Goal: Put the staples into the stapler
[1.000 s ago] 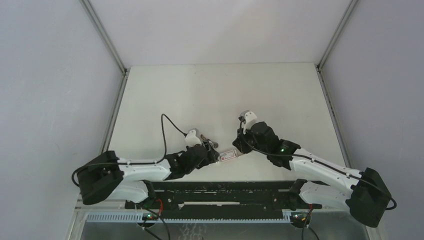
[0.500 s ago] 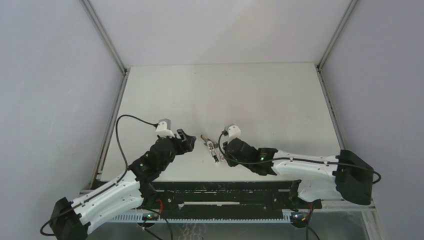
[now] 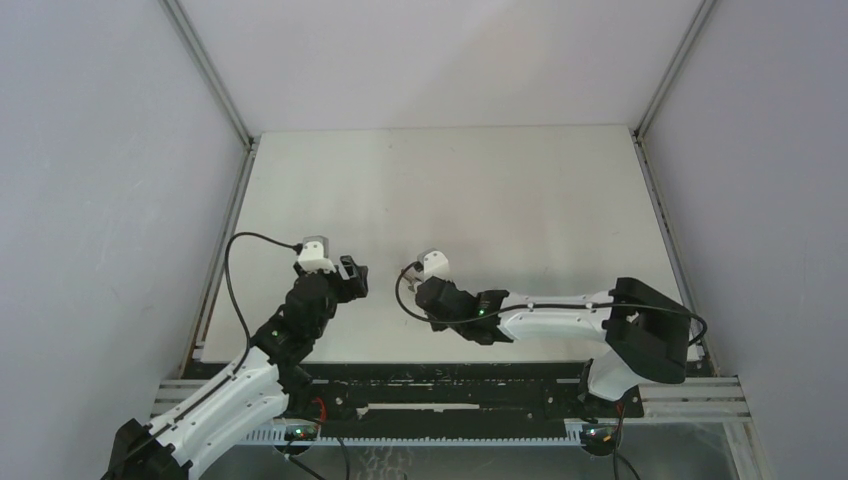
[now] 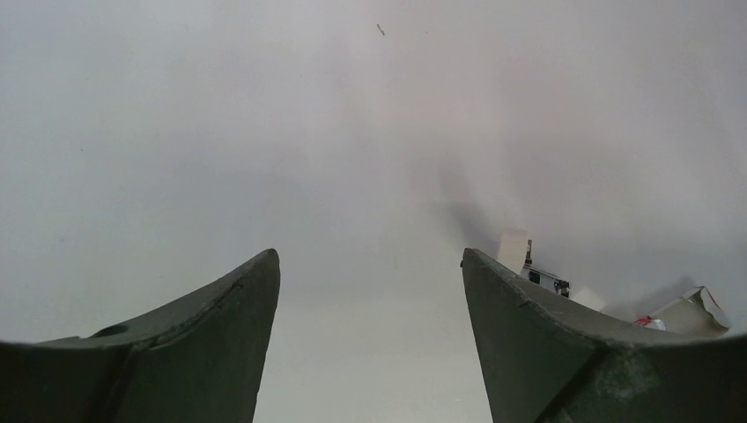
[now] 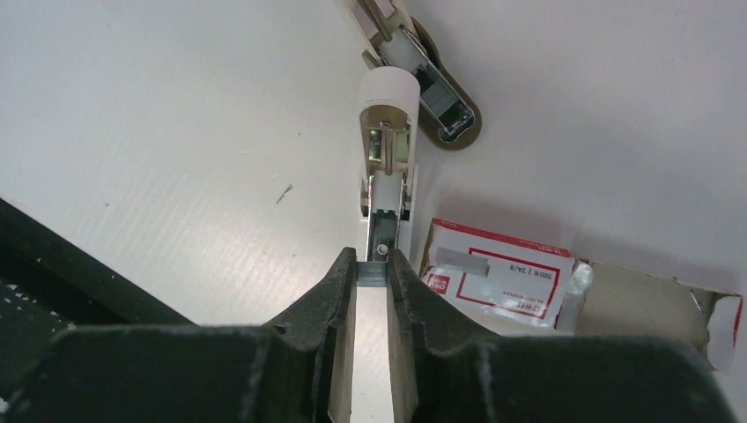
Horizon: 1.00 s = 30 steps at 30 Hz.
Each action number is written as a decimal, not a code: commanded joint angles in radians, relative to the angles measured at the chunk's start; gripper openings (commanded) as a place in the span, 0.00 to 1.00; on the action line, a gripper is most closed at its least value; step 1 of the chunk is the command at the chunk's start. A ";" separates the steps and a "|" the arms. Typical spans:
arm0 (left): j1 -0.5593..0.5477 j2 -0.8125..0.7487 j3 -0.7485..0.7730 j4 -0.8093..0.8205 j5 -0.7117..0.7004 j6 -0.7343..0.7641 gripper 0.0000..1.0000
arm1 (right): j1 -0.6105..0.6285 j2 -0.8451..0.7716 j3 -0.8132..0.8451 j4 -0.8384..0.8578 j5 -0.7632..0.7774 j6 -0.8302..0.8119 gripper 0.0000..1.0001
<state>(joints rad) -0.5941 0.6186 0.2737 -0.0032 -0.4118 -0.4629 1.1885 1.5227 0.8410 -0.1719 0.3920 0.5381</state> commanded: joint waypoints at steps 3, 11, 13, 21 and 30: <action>0.004 -0.017 -0.021 0.049 -0.007 0.062 0.81 | 0.021 0.070 0.072 0.019 0.036 -0.001 0.14; 0.005 -0.018 -0.021 0.046 0.003 0.062 0.81 | 0.022 0.105 0.085 0.007 0.059 -0.002 0.14; 0.004 -0.017 -0.019 0.046 0.004 0.063 0.81 | 0.022 0.110 0.087 0.006 0.059 -0.003 0.14; 0.005 -0.015 -0.018 0.045 0.004 0.065 0.82 | 0.022 0.127 0.095 0.008 0.055 -0.007 0.14; 0.005 -0.005 -0.015 0.045 0.005 0.066 0.81 | 0.022 0.133 0.095 -0.008 0.079 -0.001 0.14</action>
<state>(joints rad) -0.5941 0.6132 0.2737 -0.0013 -0.4118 -0.4232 1.2018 1.6516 0.9009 -0.1818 0.4377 0.5362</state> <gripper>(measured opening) 0.813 0.145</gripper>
